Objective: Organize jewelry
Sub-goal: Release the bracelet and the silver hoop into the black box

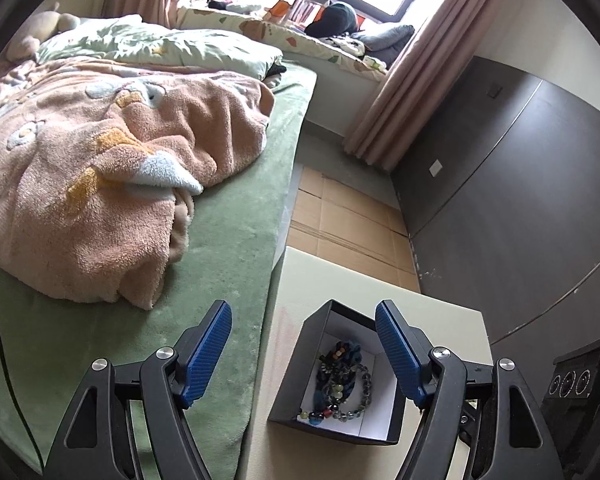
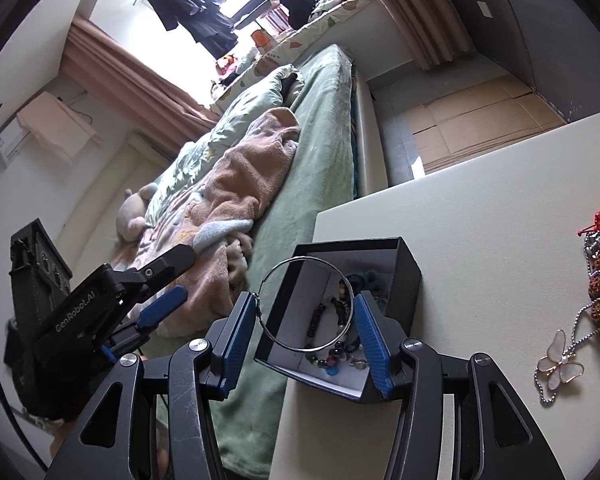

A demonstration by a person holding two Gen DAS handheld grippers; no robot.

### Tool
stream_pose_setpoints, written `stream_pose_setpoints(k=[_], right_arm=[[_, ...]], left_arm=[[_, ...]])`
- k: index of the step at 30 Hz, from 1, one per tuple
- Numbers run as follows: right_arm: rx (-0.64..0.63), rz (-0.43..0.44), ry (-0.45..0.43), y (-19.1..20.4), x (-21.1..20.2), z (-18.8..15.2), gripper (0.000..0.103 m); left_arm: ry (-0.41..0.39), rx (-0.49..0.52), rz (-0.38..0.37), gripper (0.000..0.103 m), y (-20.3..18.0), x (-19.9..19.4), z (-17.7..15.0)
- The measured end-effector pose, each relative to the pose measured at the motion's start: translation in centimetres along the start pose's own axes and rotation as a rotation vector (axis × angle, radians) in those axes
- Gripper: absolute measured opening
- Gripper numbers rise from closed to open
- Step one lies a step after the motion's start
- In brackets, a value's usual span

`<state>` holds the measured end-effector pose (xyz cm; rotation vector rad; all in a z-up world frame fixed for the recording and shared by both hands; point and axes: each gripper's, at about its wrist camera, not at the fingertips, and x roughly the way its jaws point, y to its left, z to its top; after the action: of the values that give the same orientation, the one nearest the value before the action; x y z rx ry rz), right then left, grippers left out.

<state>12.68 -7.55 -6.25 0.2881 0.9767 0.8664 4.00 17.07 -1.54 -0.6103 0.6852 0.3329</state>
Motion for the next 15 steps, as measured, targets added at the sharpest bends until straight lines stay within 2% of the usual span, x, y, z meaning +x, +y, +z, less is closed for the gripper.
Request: stream_pose_setpoints(k=[2, 4, 6, 8, 11, 12, 15], right_arm=[[-0.017, -0.019, 0.017, 0.1, -0.1, 0.1, 0.053], [-0.007, -0.037, 0.022, -0.4, -0.7, 0.1, 0.062], [0.002, -0.059, 0.003, -1.0, -1.8, 0.3, 0.084], [0.012, -0.069, -0.018, -1.6, -3.0, 0.4, 0.092], [0.023, -0.071, -0.051, -2.4, -4.7, 0.7, 0.094], [0.025, -0.079, -0.065, -2.7, -5.3, 0.7, 0.102], [0.029, -0.097, -0.094, -3.4, -6.7, 0.7, 0.103]], left_arm=[[-0.006, 0.008, -0.026, 0.075, -0.2, 0.0, -0.3], [-0.028, 0.020, -0.020, 0.075, -0.7, -0.4, -0.5], [-0.052, 0.040, -0.007, 0.075, -1.3, -0.8, -0.9], [-0.061, 0.060, 0.006, 0.075, -2.1, -0.8, -1.2], [-0.080, 0.082, 0.012, 0.075, -3.0, -0.9, -1.8], [-0.083, 0.086, 0.009, 0.075, -3.2, -0.9, -2.0], [-0.093, 0.100, -0.003, 0.075, -4.0, -1.0, -2.4]])
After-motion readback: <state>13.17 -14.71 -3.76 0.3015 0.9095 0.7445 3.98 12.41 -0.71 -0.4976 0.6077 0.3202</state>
